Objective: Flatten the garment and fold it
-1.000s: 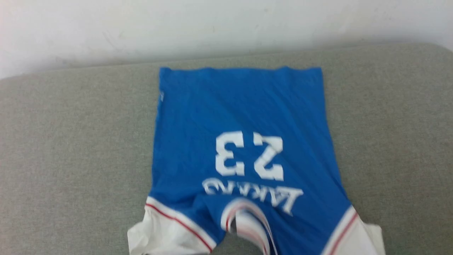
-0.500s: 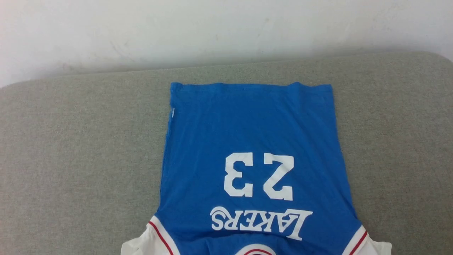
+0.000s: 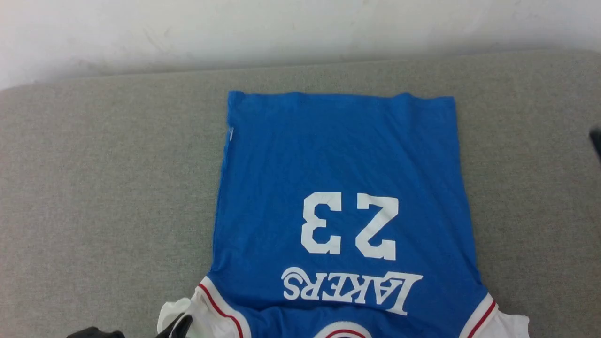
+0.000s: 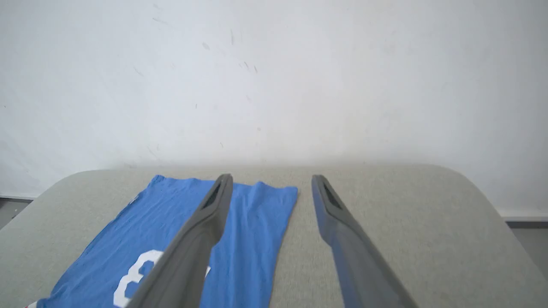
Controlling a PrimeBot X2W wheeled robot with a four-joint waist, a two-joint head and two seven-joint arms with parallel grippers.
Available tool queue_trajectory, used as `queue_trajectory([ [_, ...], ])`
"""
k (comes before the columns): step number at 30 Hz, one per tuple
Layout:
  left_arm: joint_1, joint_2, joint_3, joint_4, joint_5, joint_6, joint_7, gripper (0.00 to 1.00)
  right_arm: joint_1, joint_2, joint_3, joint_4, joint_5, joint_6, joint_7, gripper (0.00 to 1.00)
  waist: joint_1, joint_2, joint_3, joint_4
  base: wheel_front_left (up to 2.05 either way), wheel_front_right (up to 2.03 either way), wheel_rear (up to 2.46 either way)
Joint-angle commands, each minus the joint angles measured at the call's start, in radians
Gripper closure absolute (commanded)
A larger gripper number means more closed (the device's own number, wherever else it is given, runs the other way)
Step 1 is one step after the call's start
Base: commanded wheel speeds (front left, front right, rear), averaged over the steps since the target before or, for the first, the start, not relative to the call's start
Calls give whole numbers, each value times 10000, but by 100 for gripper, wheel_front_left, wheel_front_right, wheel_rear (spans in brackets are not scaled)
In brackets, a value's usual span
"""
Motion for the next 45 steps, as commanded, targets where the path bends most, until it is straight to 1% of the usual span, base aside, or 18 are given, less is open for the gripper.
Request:
queue_trajectory([
  [1,-223,22,-17,-103,88,60,35,100,-533,-57,99,76,-229,-7,161,0,-1,0,355,89,0,0,0],
  [3,-417,10,-120,-296,171,56,133,100,-1939,-320,578,481,-819,-7,592,0,-1,0,556,187,0,0,0],
  [5,-604,7,-187,-458,252,50,197,100,-3268,-266,999,1312,-1434,-7,1004,0,-1,0,775,292,0,0,0],
  [8,-906,34,-289,-686,377,-21,277,100,-4805,192,1205,2950,-2450,-7,1871,0,-1,0,1106,537,0,0,0],
  [12,-1250,-17,-437,-998,522,-89,308,100,-6113,1111,601,4861,-3765,-7,2758,0,-1,0,1616,914,0,0,0],
  [16,-1524,-93,-587,-1110,636,-148,314,100,-6586,1628,146,5986,-4873,-7,3115,0,-1,0,2135,1297,0,0,0],
  [20,-1754,-222,-703,-1092,682,-207,239,100,-6622,1912,-45,6558,-5529,-7,3090,0,-1,0,2597,1568,0,0,0],
  [27,-2131,-337,-758,-939,801,-266,81,100,-6758,1927,-171,6991,-5876,-7,2804,0,-1,0,3336,1868,0,0,0],
  [31,-2315,-396,-821,-858,805,-336,35,100,-6881,1867,-258,7295,-6063,-7,2655,0,-1,0,3511,1940,0,0,0],
  [32,-2345,-402,-834,-837,809,-346,32,100,-6881,1821,-222,7369,-6118,-7,2669,100,-1,0,3523,1949,0,0,0],
  [35,-2386,-419,-852,-781,815,-344,10,100,-6790,1583,152,7480,-6125,-7,2845,100,-1,0,3488,1901,0,0,0],
  [39,-2390,-381,-844,-771,853,-341,-32,100,-6654,1364,355,7256,-5824,-7,2729,100,-1,0,3222,1680,0,0,0],
  [43,-2485,-406,-775,-802,968,-295,-214,100,-6092,1178,89,6377,-5188,-7,2283,100,-1,0,2720,1405,0,0,0],
  [45,-2536,-483,-750,-809,1043,-237,-359,100,-5392,1157,-348,5736,-4766,-7,2120,100,-1,0,2391,1231,0,0,0],
])
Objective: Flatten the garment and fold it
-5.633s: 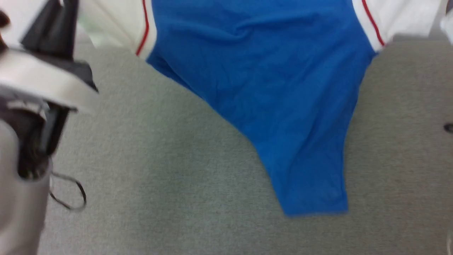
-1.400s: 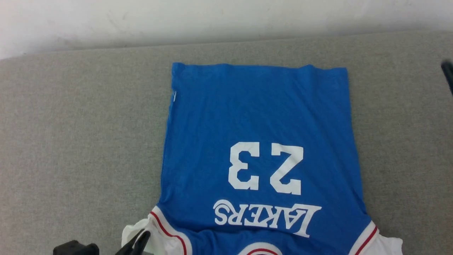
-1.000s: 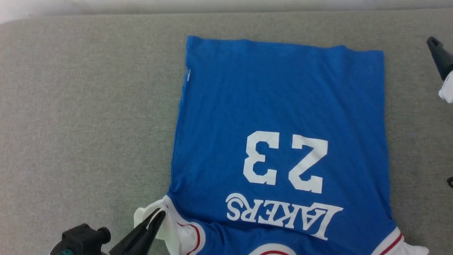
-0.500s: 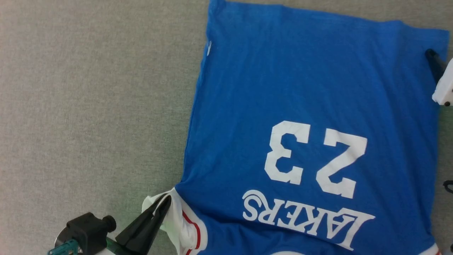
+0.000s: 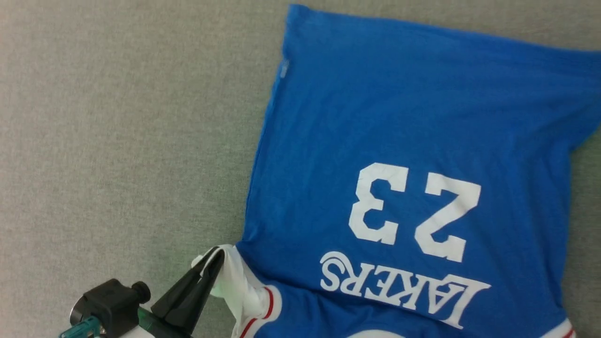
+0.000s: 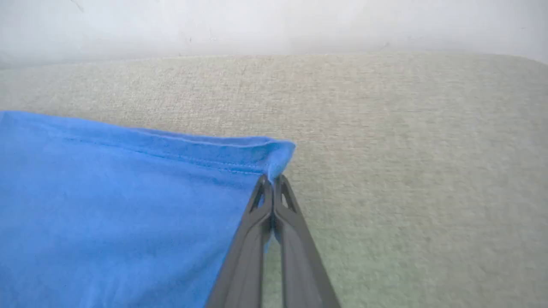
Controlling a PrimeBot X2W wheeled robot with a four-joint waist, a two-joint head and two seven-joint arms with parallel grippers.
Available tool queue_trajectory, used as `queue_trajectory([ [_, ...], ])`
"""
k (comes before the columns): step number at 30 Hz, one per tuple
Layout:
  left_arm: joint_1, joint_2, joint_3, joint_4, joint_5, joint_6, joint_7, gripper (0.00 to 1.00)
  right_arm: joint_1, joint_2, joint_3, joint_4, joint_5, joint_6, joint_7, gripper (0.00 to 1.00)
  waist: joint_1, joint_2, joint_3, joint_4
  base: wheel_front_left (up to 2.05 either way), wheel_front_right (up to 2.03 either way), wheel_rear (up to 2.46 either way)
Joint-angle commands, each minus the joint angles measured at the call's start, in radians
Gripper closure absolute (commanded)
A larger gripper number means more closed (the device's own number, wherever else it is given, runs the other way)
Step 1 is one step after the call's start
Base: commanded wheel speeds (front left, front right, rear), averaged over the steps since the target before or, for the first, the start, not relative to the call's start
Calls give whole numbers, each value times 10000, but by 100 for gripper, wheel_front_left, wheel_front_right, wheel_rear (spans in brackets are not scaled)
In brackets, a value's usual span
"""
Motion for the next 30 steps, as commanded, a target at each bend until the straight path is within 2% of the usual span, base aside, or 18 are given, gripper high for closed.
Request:
queue_trajectory([
  [1,-180,-102,21,-2,120,39,-112,100,715,-19,-454,-423,305,-9,-69,100,-1,0,-708,-503,0,0,0],
  [4,-140,-142,-48,100,209,90,-160,100,2488,293,-1715,-1467,839,-9,9,100,-1,0,-1181,-832,0,0,0],
  [8,-57,-66,-136,205,367,137,-119,100,5306,1242,-3519,-2399,1425,-9,336,100,-1,0,-1581,-1252,0,0,0],
  [10,-50,-65,-187,217,385,140,-89,100,6868,1619,-4042,-2499,1430,-9,500,100,-1,0,-1700,-1404,0,0,0],
  [14,138,-26,-164,280,371,266,-48,100,9114,2014,-4212,-1860,1295,-9,-120,100,-1,0,-1923,-1769,0,0,0],
  [16,272,-12,-117,328,364,368,-57,100,9585,2058,-3922,-1351,1053,-9,-701,100,-1,0,-2072,-1964,0,0,0],
  [18,406,-21,-81,358,323,457,-66,100,9449,2069,-3784,-611,1366,-9,-1447,100,-1,0,-2243,-2155,0,0,0],
  [19,458,-12,-82,370,307,474,-56,100,9295,2071,-3634,-309,1517,-9,-1805,0,-1,0,-2335,-2230,0,0,0],
  [21,534,12,-92,381,284,499,-20,100,8823,2073,-3432,-23,1775,-9,-2475,0,-1,0,-2519,-2344,0,0,0],
  [24,571,43,-120,334,257,504,37,100,8267,2075,-2592,-1256,1455,-9,-2988,0,-1,0,-2703,-2386,0,0,0],
  [26,564,26,-120,242,236,519,27,100,7678,1974,-2008,-2529,1684,-9,-2887,0,-1,0,-2725,-2382,0,0,0],
  [27,564,26,-120,242,236,519,27,100,7678,1974,-2008,-2529,1684,-9,-2887,0,-1,0,-2725,-2382,0,0,0],
  [30,454,-31,-178,103,212,475,11,100,6697,1497,-1199,-3947,1956,-9,-2188,0,-1,0,-2510,-2257,0,0,0],
])
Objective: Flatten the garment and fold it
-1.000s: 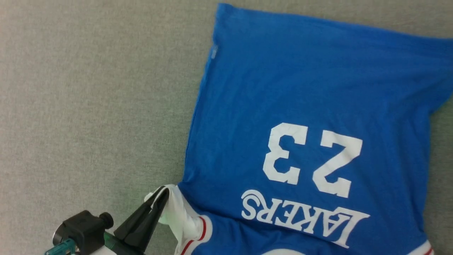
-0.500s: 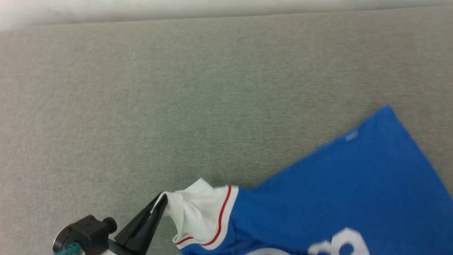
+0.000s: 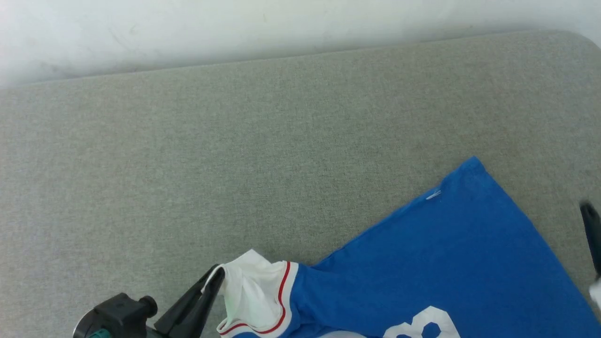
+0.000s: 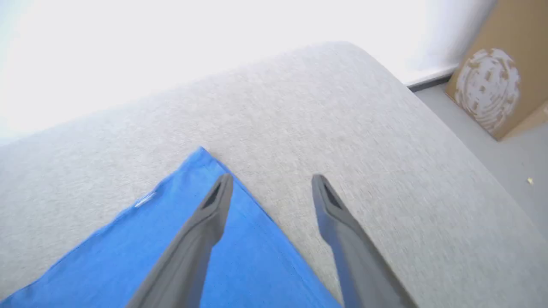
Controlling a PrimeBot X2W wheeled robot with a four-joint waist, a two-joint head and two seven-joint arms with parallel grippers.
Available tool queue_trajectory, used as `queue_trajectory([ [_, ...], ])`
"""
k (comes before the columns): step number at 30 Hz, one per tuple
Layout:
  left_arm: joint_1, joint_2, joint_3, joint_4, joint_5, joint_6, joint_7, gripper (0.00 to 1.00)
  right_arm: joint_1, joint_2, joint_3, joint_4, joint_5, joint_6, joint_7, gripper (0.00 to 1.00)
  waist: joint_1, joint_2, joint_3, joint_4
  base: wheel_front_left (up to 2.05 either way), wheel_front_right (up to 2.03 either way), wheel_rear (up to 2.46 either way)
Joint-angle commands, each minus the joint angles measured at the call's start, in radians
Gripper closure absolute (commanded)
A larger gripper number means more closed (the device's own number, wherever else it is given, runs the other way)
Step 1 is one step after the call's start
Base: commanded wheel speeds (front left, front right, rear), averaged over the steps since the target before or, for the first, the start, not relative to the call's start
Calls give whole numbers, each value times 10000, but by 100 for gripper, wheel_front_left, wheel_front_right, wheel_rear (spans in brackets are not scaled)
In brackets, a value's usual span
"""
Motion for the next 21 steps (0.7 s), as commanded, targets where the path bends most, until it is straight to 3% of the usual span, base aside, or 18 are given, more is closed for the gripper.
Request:
queue_trajectory([
  [1,-110,-34,-22,-28,-8,-27,-14,100,-300,-138,139,-35,47,-9,155,0,2,0,177,138,0,0,0],
  [7,-814,-216,-349,16,92,-360,-9,100,-2098,-1460,1412,1173,-657,-9,1666,0,2,0,891,822,0,0,0],
  [14,-1444,-459,-660,279,154,-632,-31,100,-3491,-2144,2280,3077,-647,-9,2391,0,2,0,1549,1691,0,0,0],
  [21,-1737,-605,-847,517,169,-769,-87,100,-3922,-2762,2976,4185,-694,-9,2823,0,2,0,1904,2224,0,0,0],
])
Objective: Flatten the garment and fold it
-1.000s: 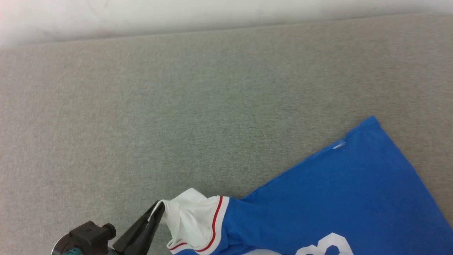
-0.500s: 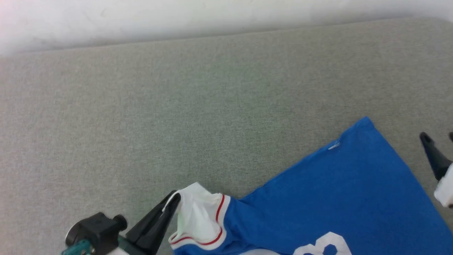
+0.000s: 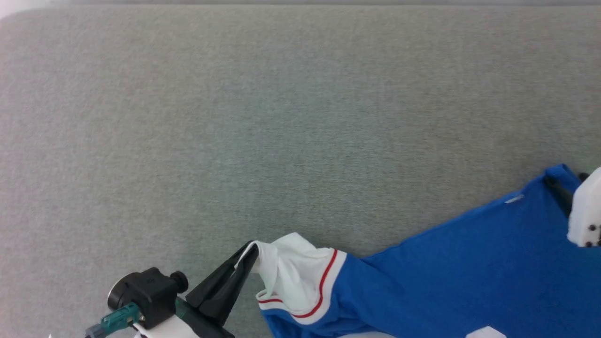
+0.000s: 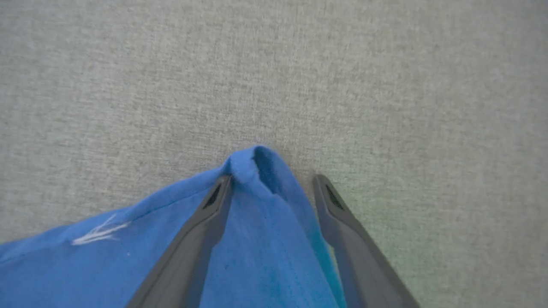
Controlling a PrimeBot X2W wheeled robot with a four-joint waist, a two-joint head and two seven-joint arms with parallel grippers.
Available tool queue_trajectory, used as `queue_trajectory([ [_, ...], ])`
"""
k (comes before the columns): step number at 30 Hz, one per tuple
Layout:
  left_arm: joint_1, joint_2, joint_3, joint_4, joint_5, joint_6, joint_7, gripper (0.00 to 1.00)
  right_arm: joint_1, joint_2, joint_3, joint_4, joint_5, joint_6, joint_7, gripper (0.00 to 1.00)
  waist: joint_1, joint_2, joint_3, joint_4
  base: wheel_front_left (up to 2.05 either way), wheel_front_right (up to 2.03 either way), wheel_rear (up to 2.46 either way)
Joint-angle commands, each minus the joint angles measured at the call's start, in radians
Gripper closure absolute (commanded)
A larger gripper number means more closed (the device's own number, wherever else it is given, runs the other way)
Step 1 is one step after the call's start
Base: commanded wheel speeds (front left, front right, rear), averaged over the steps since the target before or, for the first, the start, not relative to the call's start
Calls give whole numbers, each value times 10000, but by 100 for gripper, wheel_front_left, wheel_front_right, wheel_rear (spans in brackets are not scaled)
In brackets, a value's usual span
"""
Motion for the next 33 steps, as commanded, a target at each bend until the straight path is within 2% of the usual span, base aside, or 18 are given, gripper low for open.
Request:
queue_trajectory([
  [1,-216,-57,-13,48,55,-47,-55,100,-33,-58,97,211,62,-7,280,51,-2,0,397,453,0,0,0],
  [2,-222,-61,-16,70,52,-42,-60,100,36,-121,180,327,142,-7,661,84,-2,0,392,475,0,0,0],
  [3,-220,-59,-17,84,47,-38,-62,100,116,-220,318,352,237,-7,1049,100,-2,0,386,492,0,0,0],
  [6,-205,-48,-13,129,4,-33,-66,100,291,-507,378,151,334,-7,1634,100,-2,0,315,507,0,0,0],
  [10,-285,-15,60,162,-50,-51,-114,100,351,-206,-186,-255,277,-7,1669,100,-2,0,76,391,0,0,0],
  [13,-461,49,234,193,-1,-10,-207,100,253,193,-460,-737,321,-7,1303,100,-2,0,-239,205,0,0,0],
  [20,-1601,118,897,637,744,445,-656,100,-266,1206,-954,-1656,537,-7,-177,100,-2,0,-1621,-397,0,0,0],
  [24,-2924,333,1155,1358,1046,339,-495,100,-1041,1532,-897,-1685,471,-7,-884,100,-2,0,-2534,-788,0,0,0],
  [29,-5520,452,1372,2615,1347,26,-117,100,-2646,1500,-295,-1172,207,-7,-1379,100,-2,0,-3385,-1211,0,0,0],
  [33,-7888,115,1485,3861,1412,-63,143,100,-4236,1532,180,-269,-26,-7,-1560,100,-2,0,-3812,-1475,0,0,0],
])
